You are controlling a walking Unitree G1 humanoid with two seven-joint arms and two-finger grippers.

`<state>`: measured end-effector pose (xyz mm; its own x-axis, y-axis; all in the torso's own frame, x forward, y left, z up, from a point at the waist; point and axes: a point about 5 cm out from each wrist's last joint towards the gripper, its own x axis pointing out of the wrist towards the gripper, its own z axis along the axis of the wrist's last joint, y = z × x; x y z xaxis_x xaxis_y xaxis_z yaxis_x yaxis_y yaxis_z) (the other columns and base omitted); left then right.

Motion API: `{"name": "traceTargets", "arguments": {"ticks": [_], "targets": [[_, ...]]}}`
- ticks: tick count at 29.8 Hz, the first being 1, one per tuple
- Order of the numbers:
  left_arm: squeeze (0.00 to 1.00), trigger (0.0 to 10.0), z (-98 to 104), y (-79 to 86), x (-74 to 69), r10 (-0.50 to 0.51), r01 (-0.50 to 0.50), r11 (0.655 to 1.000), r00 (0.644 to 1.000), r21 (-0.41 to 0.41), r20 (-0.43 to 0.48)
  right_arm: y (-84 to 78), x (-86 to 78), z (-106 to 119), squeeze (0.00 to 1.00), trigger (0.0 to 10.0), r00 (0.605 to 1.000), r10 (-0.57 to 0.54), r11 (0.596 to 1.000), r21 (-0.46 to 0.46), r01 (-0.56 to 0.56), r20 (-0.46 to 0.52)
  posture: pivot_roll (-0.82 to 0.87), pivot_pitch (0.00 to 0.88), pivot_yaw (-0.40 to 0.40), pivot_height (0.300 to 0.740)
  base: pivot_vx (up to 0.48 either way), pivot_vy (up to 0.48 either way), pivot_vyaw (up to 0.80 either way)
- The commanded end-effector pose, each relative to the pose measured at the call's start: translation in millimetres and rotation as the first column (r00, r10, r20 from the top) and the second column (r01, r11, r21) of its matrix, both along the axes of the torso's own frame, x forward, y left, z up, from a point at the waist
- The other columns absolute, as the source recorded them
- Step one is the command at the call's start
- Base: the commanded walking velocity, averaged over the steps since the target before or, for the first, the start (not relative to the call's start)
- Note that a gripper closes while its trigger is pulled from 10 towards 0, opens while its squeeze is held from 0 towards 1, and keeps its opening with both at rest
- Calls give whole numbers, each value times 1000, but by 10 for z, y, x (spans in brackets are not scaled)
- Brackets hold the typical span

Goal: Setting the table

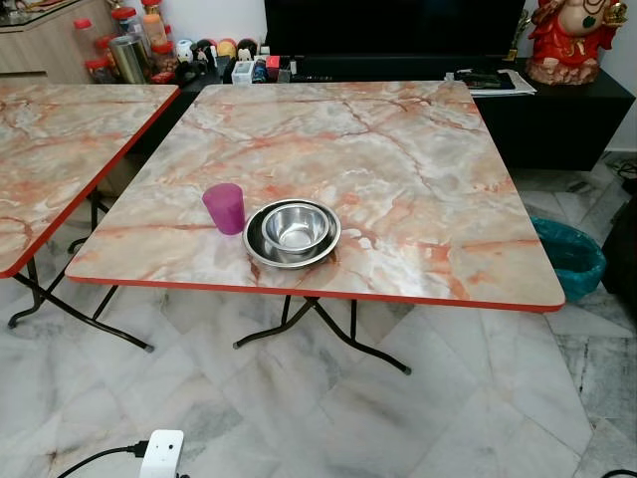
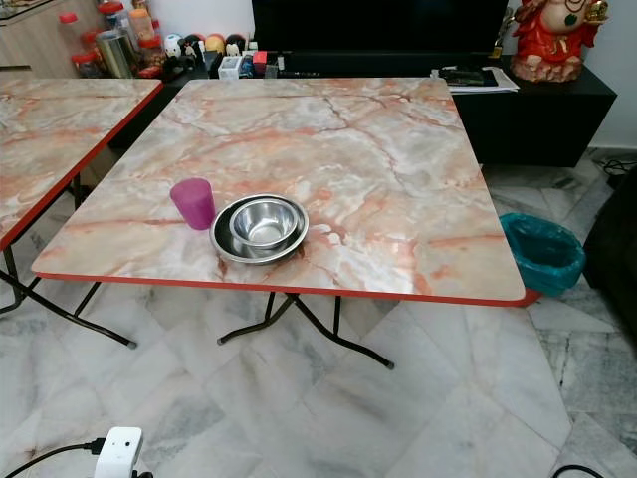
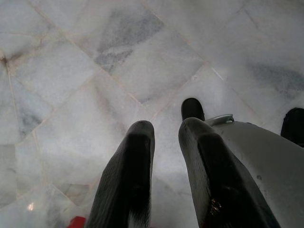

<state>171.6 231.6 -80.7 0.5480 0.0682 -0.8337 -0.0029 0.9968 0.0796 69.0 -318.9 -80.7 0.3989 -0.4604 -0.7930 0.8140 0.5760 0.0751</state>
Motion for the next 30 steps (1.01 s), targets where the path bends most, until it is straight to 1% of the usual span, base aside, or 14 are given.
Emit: {"name": "traceTargets", "arguments": {"ticks": [1, 4, 9, 10, 11, 12, 13, 14, 17, 19, 21, 25, 28, 30], "targets": [[0, 10000, -2, 37, -23, -1, 1, 1000, 1000, 11, -11, 37, -35, -30, 0, 10000, 998, -63, 998, 30, 63, -4, -105, 42, 46, 740, 0, 0, 0], [0, 10000, -2, 38, -23, -1, 1, 1000, 1000, 11, -10, 30, -41, -29, 0, 10000, 998, -49, 999, 22, 49, -26, -106, 42, 47, 740, 0, 0, 0], [0, 10000, -4, 34, -24, -1, 1, 1000, 1000, 9, -11, 67, -63, -58, 0, 10000, 987, -160, 984, 73, 161, -13, -103, 39, 48, 740, 0, 0, 0], [0, 10000, -4, 34, -25, -1, 1, 1000, 1000, 8, -12, 87, 155, -27, 0, 10000, 982, -187, 980, 75, 185, 22, -103, 39, 48, 740, 0, 0, 0], [0, 10000, -4, 34, -25, -1, 1, 1000, 1000, 8, -12, 87, 155, -27, 0, 10000, 982, -187, 980, 75, 185, 22, -103, 39, 48, 740, 0, 0, 0], [0, 10000, -4, 35, -25, -1, 1, 1000, 1000, 9, -12, 105, 311, 2, 0, 10000, 978, -203, 977, 79, 199, 43, -101, 38, 49, 740, 0, 0, 0], [0, 10000, -4, 35, -25, -1, 1, 1000, 1000, 9, -12, 109, 331, 6, 0, 10000, 977, -207, 976, 80, 203, 43, -101, 38, 49, 740, 0, 0, 0], [0, 10000, -3, 36, -24, -2, 2, 1000, 1000, 10, -12, 103, 340, 11, 0, 10000, 982, -186, 981, 66, 184, 31, -103, 36, 51, 740, 0, 0, 0], [0, 10000, -3, 39, -25, -3, 3, 1000, 1000, 10, -12, 75, 398, 49, 0, 10000, 999, -36, 999, -26, 36, -5, -102, 34, 52, 740, 0, 0, 0], [0, 10000, -2, 41, -25, -3, 3, 1000, 1000, 11, -11, 59, 480, 96, 0, 10000, 999, 25, 997, -75, -22, 32, -102, 34, 52, 740, 0, 0, 0], [0, 10000, -1, 42, -22, -3, 3, 1000, 1000, 12, -9, 61, 584, 142, 0, 10000, 994, 70, 993, -97, -62, 80, -106, 34, 54, 740, 0, 0, 0], [0, 10000, 1, 43, -20, -5, 5, 1000, 1000, 13, -9, 68, 595, 141, 0, 10000, 994, 93, 990, -110, -86, 58, -107, 34, 55, 740, 0, 0, 0], [0, 10000, 1, 41, -17, -6, 6, 1000, 1000, 12, -8, 56, 570, 144, 0, 10000, 990, 139, 979, -151, -135, 19, -105, 30, 57, 740, 0, 0, 0], [0, 10000, 2, 40, -17, -6, 6, 1000, 1000, 12, -8, 55, 568, 146, 0, 10000, 988, 154, 975, -161, -151, 11, -105, 30, 57, 740, 0, 0, 0]]}}
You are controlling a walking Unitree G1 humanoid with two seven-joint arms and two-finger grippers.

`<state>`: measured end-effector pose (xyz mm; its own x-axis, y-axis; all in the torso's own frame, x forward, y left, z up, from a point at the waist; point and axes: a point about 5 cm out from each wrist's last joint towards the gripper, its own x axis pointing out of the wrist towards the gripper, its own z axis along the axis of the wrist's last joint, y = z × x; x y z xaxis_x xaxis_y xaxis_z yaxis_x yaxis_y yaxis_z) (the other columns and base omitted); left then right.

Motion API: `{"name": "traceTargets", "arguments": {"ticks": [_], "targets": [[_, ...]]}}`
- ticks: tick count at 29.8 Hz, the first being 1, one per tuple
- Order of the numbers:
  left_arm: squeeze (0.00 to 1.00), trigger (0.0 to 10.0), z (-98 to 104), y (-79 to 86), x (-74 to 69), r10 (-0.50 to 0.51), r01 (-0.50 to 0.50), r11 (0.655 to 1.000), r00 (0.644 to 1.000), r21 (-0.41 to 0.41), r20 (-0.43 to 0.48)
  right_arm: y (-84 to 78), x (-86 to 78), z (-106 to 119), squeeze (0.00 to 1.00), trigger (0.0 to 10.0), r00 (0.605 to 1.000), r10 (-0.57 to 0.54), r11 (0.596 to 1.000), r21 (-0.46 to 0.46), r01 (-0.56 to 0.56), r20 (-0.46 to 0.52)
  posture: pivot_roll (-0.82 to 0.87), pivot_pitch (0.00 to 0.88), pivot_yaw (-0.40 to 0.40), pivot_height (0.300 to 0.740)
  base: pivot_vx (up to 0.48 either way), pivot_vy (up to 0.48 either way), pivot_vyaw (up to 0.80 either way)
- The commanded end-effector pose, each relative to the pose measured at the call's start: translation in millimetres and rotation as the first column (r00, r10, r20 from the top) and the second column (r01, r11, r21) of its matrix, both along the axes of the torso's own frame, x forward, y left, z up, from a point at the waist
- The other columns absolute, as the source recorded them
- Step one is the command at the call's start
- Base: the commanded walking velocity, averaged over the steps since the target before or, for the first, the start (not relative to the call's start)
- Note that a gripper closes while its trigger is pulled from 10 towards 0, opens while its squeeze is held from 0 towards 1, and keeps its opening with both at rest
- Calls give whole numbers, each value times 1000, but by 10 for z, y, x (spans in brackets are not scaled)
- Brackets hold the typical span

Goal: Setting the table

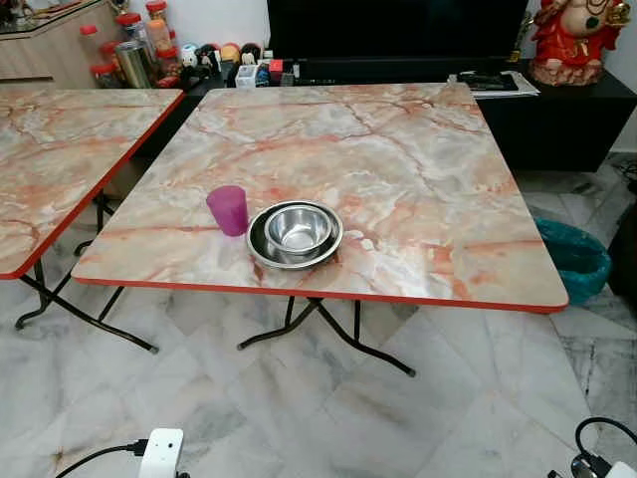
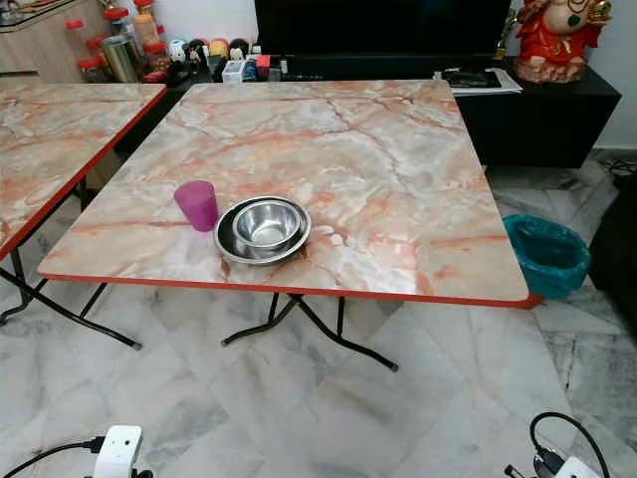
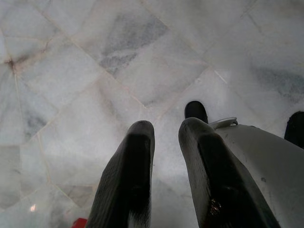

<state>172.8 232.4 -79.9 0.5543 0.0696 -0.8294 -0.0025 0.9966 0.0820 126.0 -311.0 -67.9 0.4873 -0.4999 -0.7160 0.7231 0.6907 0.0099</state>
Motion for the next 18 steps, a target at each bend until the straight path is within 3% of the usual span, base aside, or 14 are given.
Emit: {"name": "traceTargets", "arguments": {"ticks": [1, 11, 14, 18], "targets": [[0, 10000, -5, 36, -28, -4, 4, 1000, 1000, 10, -15, -26, 18, 42, 0, 10000, 999, 49, 997, -56, -47, 23, -108, 29, 59, 740, 0, 0, 0], [0, 10000, 1, 46, -21, -9, 9, 1000, 1000, 15, -13, -60, -4, 179, 0, 10000, 978, 147, 975, -188, -118, 150, -128, 32, 68, 740, 0, 0, 0], [0, 10000, 7, 50, -11, -17, 17, 1000, 1000, 17, -12, -55, -114, 322, 0, 10000, 951, 184, 951, -288, -109, 246, -137, 35, 72, 740, 0, 0, 0], [0, 10000, 11, 54, -5, -19, 20, 1000, 1000, 18, -11, -1, -135, 465, 0, 10000, 926, 243, 924, -360, -130, 289, -142, 35, 72, 740, 0, 0, 0]]}}
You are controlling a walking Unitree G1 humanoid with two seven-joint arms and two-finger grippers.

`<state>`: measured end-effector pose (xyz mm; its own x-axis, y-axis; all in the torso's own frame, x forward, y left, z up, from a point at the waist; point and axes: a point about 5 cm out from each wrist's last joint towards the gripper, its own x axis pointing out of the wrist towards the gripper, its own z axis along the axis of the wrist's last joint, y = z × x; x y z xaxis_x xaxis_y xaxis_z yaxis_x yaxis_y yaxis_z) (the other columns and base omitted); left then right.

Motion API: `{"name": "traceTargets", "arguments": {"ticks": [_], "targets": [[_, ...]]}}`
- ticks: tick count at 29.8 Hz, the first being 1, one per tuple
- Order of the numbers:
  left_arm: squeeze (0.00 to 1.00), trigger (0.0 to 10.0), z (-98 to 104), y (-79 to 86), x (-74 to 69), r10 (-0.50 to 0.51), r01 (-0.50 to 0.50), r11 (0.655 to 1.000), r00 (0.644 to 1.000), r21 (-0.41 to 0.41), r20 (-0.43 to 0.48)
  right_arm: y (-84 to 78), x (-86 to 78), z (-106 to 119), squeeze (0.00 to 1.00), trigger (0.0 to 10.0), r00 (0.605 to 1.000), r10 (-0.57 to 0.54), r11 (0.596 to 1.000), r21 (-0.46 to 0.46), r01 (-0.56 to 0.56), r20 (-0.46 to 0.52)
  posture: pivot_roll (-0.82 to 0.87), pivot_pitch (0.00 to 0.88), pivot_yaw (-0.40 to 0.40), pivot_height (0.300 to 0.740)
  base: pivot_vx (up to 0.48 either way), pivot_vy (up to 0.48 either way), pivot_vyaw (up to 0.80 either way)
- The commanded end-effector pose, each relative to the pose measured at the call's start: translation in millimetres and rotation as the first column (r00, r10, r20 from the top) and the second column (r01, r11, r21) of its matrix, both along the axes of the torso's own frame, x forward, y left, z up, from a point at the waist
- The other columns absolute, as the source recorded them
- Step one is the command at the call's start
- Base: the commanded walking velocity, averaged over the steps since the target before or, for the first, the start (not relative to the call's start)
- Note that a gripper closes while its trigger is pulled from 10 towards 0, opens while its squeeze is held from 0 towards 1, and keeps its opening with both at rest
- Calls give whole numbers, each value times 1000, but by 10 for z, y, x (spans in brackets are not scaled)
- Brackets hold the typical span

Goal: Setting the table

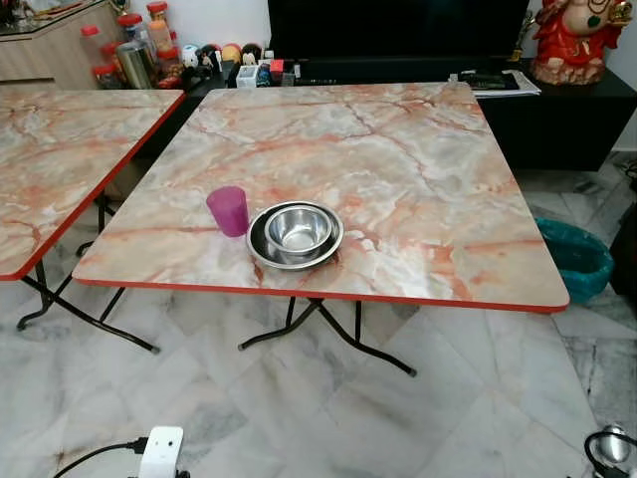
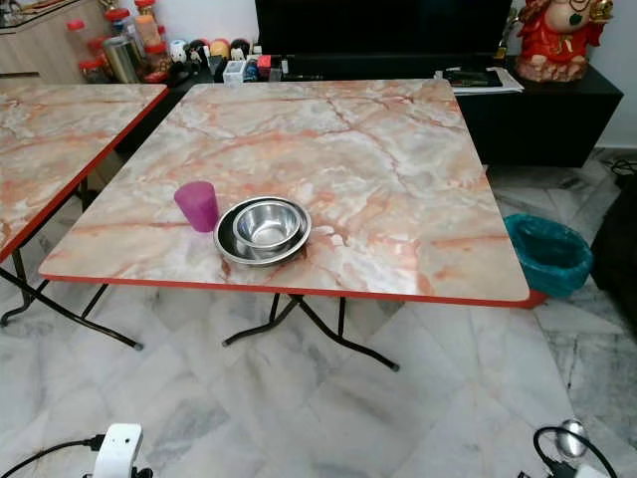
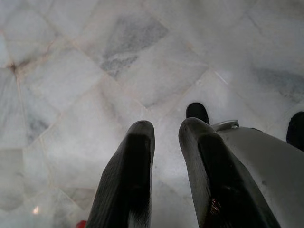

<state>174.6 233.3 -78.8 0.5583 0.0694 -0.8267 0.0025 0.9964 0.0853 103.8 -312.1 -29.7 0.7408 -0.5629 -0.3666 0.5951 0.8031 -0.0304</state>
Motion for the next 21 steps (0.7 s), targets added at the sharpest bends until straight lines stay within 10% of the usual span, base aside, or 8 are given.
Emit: {"name": "traceTargets", "arguments": {"ticks": [1, 14, 21], "targets": [[0, 10000, 2, 46, -19, -15, 15, 1000, 1000, 16, -14, 14, 84, 151, 0, 10000, 997, 29, 998, -56, -25, 68, -146, 36, 73, 740, 0, 0, 0], [0, 10000, 10, 51, -4, -21, 22, 1000, 1000, 19, -11, 161, 138, 946, 0, 10000, 963, 114, 977, -204, -64, 246, -164, 43, 65, 740, 0, 0, 0], [0, 10000, 11, 43, 2, -19, 19, 1000, 1000, 15, -7, 256, 495, 1375, 0, 10000, 924, 182, 968, -228, -107, 338, -163, 42, 61, 740, 0, 0, 0]]}}
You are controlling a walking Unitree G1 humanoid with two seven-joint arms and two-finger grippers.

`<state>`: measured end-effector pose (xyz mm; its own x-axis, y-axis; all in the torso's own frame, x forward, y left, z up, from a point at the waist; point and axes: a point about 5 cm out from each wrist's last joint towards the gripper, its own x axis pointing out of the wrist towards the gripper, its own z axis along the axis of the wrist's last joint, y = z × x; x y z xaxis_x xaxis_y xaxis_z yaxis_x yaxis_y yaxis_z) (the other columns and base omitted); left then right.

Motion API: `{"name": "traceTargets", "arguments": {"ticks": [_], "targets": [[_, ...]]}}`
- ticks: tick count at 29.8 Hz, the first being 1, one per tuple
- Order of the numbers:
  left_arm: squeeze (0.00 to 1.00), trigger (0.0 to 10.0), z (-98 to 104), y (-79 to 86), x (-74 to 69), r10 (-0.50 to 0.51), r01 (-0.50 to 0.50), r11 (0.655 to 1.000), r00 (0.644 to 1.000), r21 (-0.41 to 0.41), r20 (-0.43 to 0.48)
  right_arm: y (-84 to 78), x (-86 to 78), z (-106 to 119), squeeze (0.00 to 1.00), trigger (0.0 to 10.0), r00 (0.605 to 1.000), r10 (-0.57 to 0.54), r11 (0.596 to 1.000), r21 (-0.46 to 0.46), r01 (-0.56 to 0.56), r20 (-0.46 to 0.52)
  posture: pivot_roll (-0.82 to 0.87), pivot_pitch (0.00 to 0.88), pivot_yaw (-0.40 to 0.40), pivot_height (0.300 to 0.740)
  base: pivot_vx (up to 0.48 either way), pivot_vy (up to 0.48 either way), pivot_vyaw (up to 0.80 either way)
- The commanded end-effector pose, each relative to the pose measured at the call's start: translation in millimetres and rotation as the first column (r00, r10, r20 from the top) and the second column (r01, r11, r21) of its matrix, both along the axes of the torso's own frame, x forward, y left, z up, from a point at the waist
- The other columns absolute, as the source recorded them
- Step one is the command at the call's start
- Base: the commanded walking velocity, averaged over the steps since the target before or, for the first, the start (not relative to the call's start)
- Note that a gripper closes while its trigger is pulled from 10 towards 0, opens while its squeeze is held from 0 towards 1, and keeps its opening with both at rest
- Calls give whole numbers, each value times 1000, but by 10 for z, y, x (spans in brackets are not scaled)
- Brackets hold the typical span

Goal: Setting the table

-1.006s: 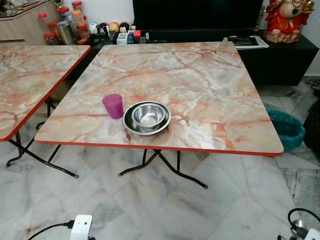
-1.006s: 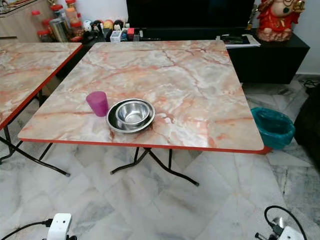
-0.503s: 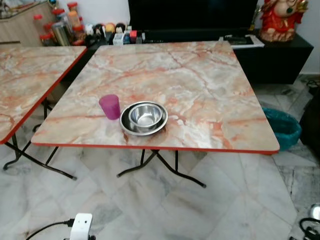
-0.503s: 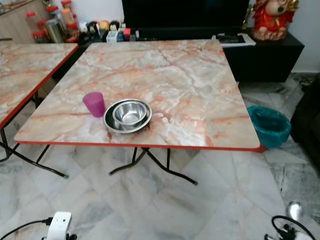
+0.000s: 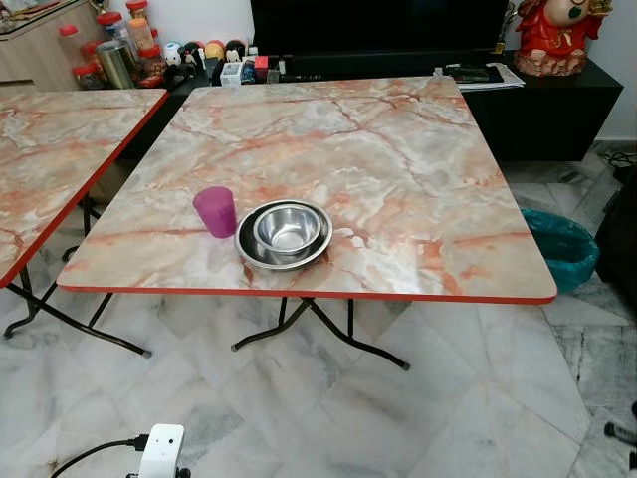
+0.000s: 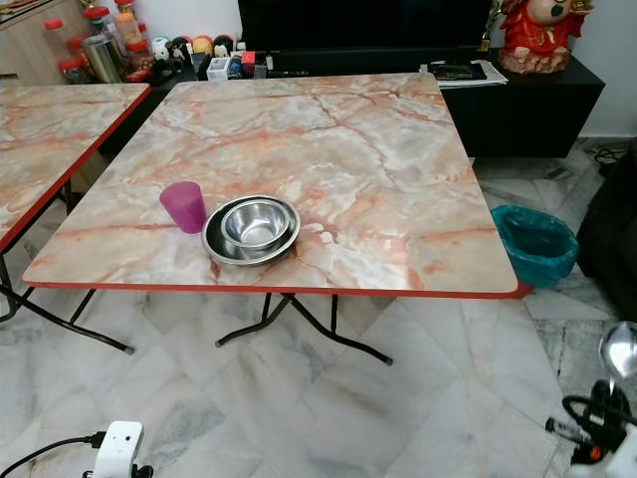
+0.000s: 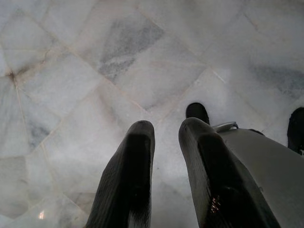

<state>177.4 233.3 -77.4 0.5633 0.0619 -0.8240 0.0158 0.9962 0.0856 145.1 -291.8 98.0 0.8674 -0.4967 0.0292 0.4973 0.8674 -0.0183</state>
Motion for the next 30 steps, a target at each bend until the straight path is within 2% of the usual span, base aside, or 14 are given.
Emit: {"name": "traceTargets", "arguments": {"ticks": [1, 3, 7, 8, 10, 11, 13, 15, 17, 19, 23, 26, 30], "targets": [[0, 10000, -3, 40, -25, -2, 2, 1000, 1000, 14, -10, 103, 199, 142, 0, 10000, 998, 56, 998, 16, -56, 28, -159, 40, 56, 740, 0, 0, 0], [0, 10000, -3, 38, -24, -1, 1, 1000, 1000, 14, -9, 133, 245, 168, 0, 10000, 997, 69, 997, 29, -70, 27, -159, 40, 56, 740, 0, 0, 0], [0, 10000, -2, 30, -20, 12, -12, 1000, 1000, 10, 3, 386, 616, 336, 0, 10000, 982, 169, 980, 88, -176, 81, -144, 34, 47, 740, 0, 0, 0], [0, 10000, -1, 29, -20, 15, -15, 1000, 1000, 9, 6, 429, 664, 363, 0, 10000, 978, 187, 977, 91, -195, 89, -144, 34, 47, 740, 0, 0, 0], [0, 10000, 0, 22, -17, 33, -33, 999, 999, 4, 20, 624, 867, 464, 0, 10000, 958, 262, 954, 119, -275, 117, -127, 31, 37, 740, 0, 0, 0], [0, 10000, 0, 22, -17, 33, -33, 999, 999, 4, 20, 624, 867, 464, 0, 10000, 958, 262, 954, 119, -275, 117, -127, 31, 37, 740, 0, 0, 0], [0, 10000, 3, 20, -15, 53, -53, 999, 998, 2, 37, 918, 1168, 516, 0, 10000, 929, 338, 908, 207, -363, 149, -115, 30, 32, 740, 0, 0, 0], [0, 10000, 3, 21, -16, 58, -58, 998, 997, 5, 40, 1021, 1245, 514, 0, 10000, 915, 374, 888, 229, -400, 149, -107, 28, 27, 740, 0, 0, 0], [0, 10000, 0, 20, -21, 62, -63, 998, 997, 7, 41, 1126, 1321, 500, 0, 10000, 894, 434, 872, 195, -448, 114, -91, 28, 22, 740, 0, 0, 0], [0, 10000, -2, 28, -30, 86, -87, 996, 995, 15, 47, 1259, 1418, 472, 0, 10000, 874, 474, 843, 233, -485, 107, -84, 27, 20, 740, 0, 0, 0], [0, 10000, -2, 42, -39, 89, -90, 996, 995, 26, 48, 1329, 1465, 457, 0, 10000, 865, 495, 832, 242, -499, 82, -76, 27, 20, 740, 0, 0, 0], [0, 10000, -6, 52, -52, 90, -91, 995, 995, 30, 45, 1367, 1500, 484, 0, 10000, 862, 496, 830, 237, -505, 103, -67, 22, 21, 740, 0, 0, 0], [0, 10000, -9, 64, -64, 87, -89, 995, 995, 43, 39, 1393, 1512, 460, 0, 10000, 866, 491, 831, 245, -499, 97, -66, 18, 25, 740, 0, 0, 733]]}}
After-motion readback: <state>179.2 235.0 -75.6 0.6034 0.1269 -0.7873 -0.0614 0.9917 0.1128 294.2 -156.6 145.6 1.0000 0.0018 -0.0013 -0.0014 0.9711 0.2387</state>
